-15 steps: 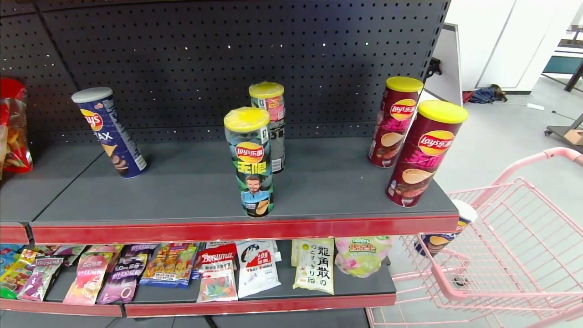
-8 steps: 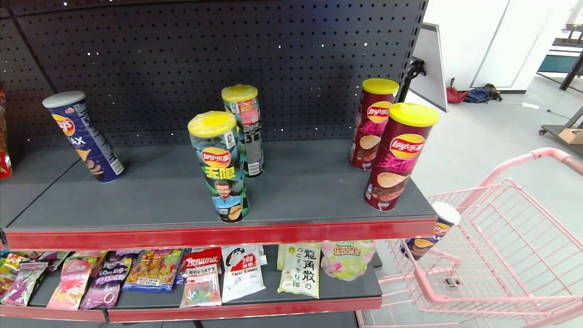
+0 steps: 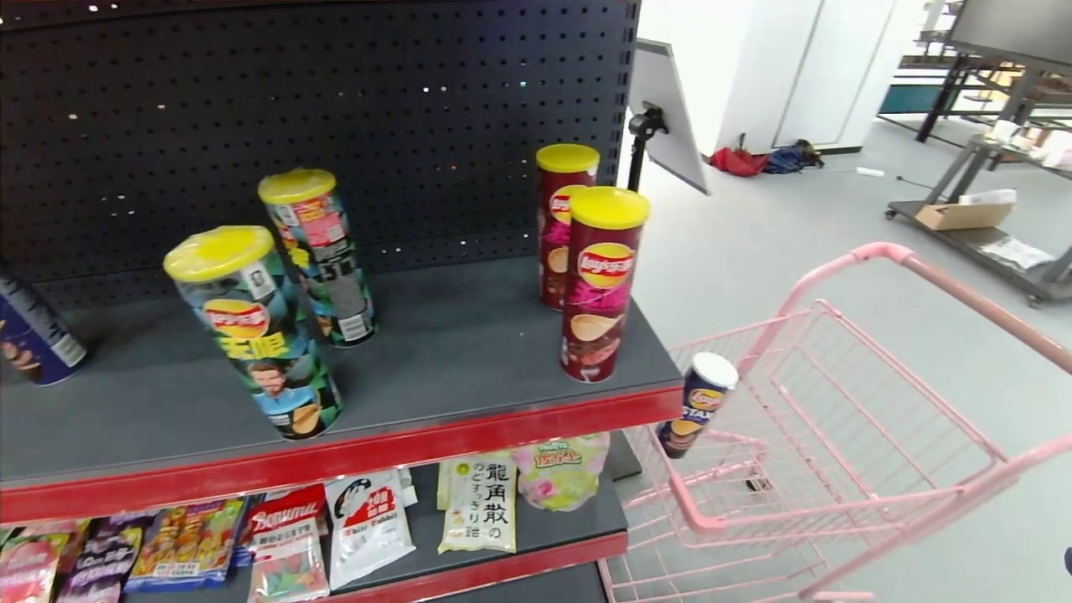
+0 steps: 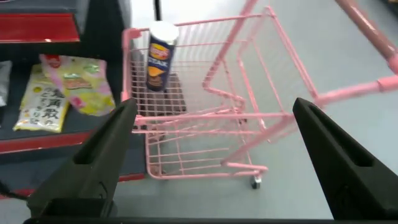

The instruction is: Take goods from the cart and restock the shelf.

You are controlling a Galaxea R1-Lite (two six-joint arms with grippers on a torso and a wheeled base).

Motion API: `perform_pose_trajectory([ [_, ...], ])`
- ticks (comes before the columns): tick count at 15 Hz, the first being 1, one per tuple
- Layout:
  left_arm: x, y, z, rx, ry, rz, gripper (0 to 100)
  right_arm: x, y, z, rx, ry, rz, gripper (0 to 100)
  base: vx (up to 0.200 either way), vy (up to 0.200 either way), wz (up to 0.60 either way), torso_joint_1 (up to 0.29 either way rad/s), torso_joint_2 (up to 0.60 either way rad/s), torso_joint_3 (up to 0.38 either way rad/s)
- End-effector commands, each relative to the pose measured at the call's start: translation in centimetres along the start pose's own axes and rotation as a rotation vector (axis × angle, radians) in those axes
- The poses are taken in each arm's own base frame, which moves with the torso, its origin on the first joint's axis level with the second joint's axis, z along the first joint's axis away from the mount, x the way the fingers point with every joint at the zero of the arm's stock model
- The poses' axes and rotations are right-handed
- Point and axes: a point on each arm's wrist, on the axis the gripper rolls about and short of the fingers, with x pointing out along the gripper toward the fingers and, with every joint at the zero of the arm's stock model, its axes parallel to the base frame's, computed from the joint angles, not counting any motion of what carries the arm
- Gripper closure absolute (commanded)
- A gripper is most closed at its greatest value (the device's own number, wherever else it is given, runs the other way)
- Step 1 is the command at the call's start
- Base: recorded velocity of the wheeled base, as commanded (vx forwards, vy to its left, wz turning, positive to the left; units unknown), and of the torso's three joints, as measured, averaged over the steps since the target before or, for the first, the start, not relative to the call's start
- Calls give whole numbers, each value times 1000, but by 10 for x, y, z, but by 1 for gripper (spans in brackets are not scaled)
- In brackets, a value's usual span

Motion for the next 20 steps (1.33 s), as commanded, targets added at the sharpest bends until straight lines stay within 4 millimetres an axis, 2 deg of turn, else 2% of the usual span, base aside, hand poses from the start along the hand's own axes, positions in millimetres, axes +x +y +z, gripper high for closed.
perform_pose_trajectory([
  [1, -1, 0, 0, -1, -6, 3, 0, 0, 0, 0, -1, 2, 2, 0, 0, 0, -600, 2, 2, 7],
  [5, -1, 0, -2, -1, -11, -2, 0, 0, 0, 0, -1, 2, 2, 0, 0, 0, -600, 1, 6, 0],
  [11, -5, 2, -9, 4, -51, -35, 0, 1, 0, -3, 0, 7, -10, 0, 0, 0, 0, -13, 33, 20],
  [16, -4, 0, -23, 31, -54, -20, 0, 0, 2, -13, -9, 18, -1, 0, 0, 0, 0, -136, 355, 206],
  [20, -2, -1, -26, 70, -40, -20, 0, 0, 2, -20, -10, 22, 0, 0, 0, 0, 0, -148, 384, 240],
])
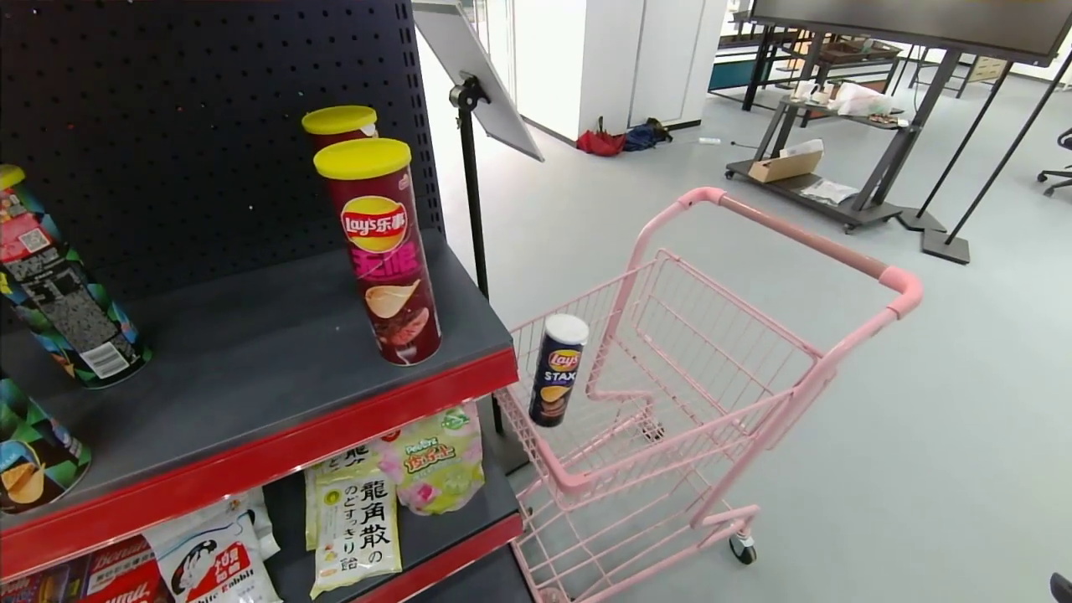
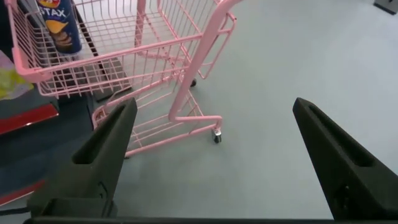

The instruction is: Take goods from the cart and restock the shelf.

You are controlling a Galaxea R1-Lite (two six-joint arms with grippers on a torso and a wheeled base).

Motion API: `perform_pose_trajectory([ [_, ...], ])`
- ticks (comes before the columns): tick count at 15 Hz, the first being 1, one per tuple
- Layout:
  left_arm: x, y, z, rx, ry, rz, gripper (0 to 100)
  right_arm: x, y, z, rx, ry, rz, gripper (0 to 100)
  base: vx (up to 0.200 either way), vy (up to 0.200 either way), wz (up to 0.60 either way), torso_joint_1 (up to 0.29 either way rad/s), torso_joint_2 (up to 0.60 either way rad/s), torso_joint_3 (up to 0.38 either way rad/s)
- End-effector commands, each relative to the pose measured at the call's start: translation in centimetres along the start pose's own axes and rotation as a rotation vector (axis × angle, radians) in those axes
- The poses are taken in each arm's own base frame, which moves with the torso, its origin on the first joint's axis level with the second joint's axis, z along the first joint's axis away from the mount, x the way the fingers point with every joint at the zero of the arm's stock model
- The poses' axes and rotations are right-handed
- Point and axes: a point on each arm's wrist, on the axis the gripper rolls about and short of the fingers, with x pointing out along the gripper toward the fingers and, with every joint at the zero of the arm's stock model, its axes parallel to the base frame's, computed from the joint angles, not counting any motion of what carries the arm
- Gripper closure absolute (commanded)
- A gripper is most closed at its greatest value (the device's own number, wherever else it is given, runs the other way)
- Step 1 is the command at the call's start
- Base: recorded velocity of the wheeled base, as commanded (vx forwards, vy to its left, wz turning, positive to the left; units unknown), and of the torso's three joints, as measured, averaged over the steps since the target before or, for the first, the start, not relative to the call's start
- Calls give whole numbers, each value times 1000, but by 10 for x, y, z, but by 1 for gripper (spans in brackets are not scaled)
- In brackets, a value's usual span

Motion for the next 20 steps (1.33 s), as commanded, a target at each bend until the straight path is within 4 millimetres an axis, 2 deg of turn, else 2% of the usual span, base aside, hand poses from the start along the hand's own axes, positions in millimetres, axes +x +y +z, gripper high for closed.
perform_pose_trajectory([
  [1, 0, 0, -1, 1, -1, 2, 0, -1, 0, -2, 0, -7, -1, 0, 0, 0, 0, -159, 413, 256],
  [9, 7, -3, -8, -43, 26, -3, 0, -5, 1, -11, -25, -42, -9, 0, 0, 0, 0, -151, 447, 296],
  [11, 8, -3, -8, -100, 39, -5, 0, 11, 1, 8, 22, -22, 55, 0, 0, 0, 0, -13, 47, 31],
  [13, 15, -5, -17, -117, 81, 10, 0, 40, 8, 37, 49, -60, 262, 0, 0, 0, 0, 0, 0, 0],
  [14, 17, -6, -16, -128, 68, 2, 0, 57, 11, 48, 49, -38, 280, 0, 0, 0, 0, 0, 0, 0],
  [15, 23, -6, -15, -138, 55, -3, 0, 90, 17, 64, 46, 15, 307, 0, 0, 0, 0, 0, 0, 0],
  [16, 25, -6, -13, -145, 51, 2, 0, 106, 21, 73, 47, 19, 333, 0, 0, 0, 0, 0, 0, 0],
  [17, 28, -6, -9, -164, 64, 6, 0, 139, 35, 91, 65, 28, 451, 0, 0, 0, 0, 0, 0, 0],
  [18, 29, -5, -5, -166, 76, 5, 0, 167, 49, 97, 102, 47, 495, 0, 0, 0, 0, 0, 0, 0],
  [20, 29, -5, -5, -165, 81, 4, 0, 215, 74, 93, 113, 42, 539, 0, 0, 0, 0, 0, 0, 0],
])
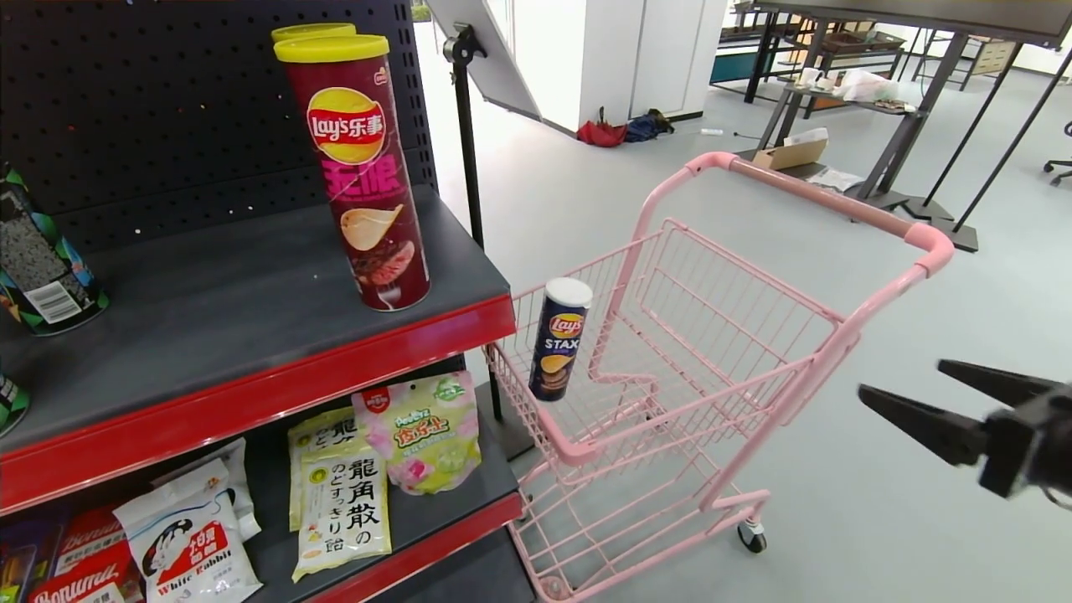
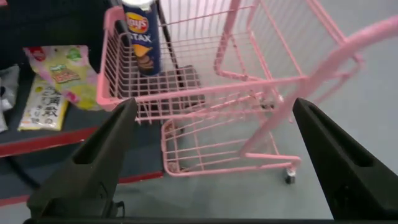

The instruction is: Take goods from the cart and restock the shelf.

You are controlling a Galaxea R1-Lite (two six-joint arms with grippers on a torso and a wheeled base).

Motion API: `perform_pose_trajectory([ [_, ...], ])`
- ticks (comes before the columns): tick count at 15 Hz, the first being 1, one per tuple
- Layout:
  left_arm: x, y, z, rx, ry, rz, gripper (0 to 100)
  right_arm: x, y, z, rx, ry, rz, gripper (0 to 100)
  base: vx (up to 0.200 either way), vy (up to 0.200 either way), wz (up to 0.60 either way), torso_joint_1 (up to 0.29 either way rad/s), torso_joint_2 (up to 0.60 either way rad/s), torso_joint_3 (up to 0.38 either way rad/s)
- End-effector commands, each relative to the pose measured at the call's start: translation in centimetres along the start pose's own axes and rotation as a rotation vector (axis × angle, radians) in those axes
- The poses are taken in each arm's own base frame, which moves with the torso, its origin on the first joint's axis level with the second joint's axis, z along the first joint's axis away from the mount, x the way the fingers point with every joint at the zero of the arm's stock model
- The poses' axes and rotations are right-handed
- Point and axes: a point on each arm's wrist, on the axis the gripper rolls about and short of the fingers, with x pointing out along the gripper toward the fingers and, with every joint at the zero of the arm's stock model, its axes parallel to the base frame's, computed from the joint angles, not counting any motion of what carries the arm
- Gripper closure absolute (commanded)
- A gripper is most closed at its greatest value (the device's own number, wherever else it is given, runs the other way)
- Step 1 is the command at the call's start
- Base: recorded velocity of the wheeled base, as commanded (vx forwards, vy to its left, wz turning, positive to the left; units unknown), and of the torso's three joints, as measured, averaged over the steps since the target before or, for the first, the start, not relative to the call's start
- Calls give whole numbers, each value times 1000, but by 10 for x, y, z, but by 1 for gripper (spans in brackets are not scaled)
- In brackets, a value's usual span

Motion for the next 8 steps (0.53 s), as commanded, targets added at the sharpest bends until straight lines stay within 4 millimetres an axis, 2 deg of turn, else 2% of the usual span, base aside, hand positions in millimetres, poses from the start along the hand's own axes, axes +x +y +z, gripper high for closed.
perform_pose_trajectory([
  [1, 2, 0, 1, 3, 22, 0, 0, 120, 9, -8, 34, 71, 152, 0, 0, 0, 0, 0, 0, 0],
  [2, 2, 0, 2, 3, 19, 1, 0, 148, 15, -14, 26, 58, 178, 0, 0, 0, 0, 0, 0, 0],
  [5, 1, 0, 5, 2, 15, 3, 0, 209, 31, -15, 13, 45, 231, 0, 0, 0, 0, 0, 0, 0],
  [8, 1, 0, 4, 4, 24, 7, 0, 248, 48, -19, 1, 30, 298, 0, 0, 0, 0, 0, 0, 0],
])
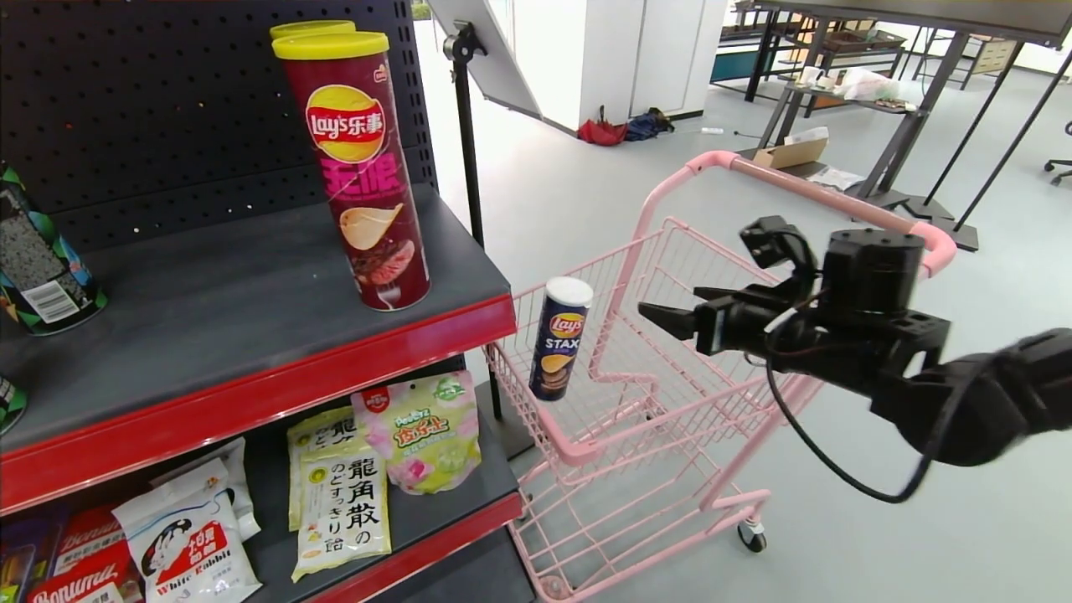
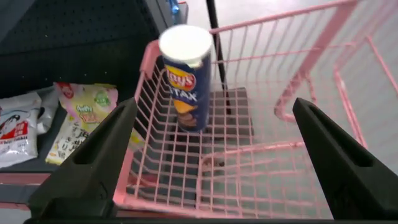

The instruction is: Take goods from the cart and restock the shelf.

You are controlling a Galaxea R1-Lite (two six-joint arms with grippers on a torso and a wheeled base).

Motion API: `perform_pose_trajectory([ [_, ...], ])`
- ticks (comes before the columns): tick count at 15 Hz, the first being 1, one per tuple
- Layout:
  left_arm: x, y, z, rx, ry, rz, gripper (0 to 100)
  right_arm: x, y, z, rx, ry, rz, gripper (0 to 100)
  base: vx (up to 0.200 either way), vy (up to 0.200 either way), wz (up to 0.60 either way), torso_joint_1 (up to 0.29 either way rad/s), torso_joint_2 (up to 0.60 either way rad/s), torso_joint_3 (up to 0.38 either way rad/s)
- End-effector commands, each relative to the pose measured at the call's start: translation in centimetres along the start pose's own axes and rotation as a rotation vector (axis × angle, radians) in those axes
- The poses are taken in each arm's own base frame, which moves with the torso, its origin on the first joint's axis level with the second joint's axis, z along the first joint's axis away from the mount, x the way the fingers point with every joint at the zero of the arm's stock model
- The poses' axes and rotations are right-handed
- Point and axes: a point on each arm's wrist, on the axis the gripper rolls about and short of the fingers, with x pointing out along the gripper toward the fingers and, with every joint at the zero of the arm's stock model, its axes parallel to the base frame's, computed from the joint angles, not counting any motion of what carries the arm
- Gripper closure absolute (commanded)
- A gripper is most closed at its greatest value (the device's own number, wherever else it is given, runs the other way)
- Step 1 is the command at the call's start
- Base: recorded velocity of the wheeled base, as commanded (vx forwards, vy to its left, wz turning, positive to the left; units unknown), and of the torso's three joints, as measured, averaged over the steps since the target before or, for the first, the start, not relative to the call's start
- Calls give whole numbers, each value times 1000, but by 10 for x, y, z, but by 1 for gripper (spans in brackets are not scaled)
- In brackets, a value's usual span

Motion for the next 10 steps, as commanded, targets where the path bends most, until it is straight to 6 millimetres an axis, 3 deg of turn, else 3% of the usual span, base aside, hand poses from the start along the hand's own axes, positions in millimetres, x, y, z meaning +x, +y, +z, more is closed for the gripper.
perform_pose_trajectory([
  [1, 1, 0, 0, 2, 8, 0, 0, 57, 7, -32, 3, 62, 63, 0, 0, 0, 0, 0, 0, 0],
  [5, 0, 0, 0, 2, 6, 5, 0, 75, 14, -42, 0, 75, 109, 0, 0, 0, 0, 0, 0, 0],
  [10, 1, 0, -1, 7, 10, 5, 0, 96, 11, -52, 2, 77, 124, 0, 0, 0, 0, 0, 0, 0],
])
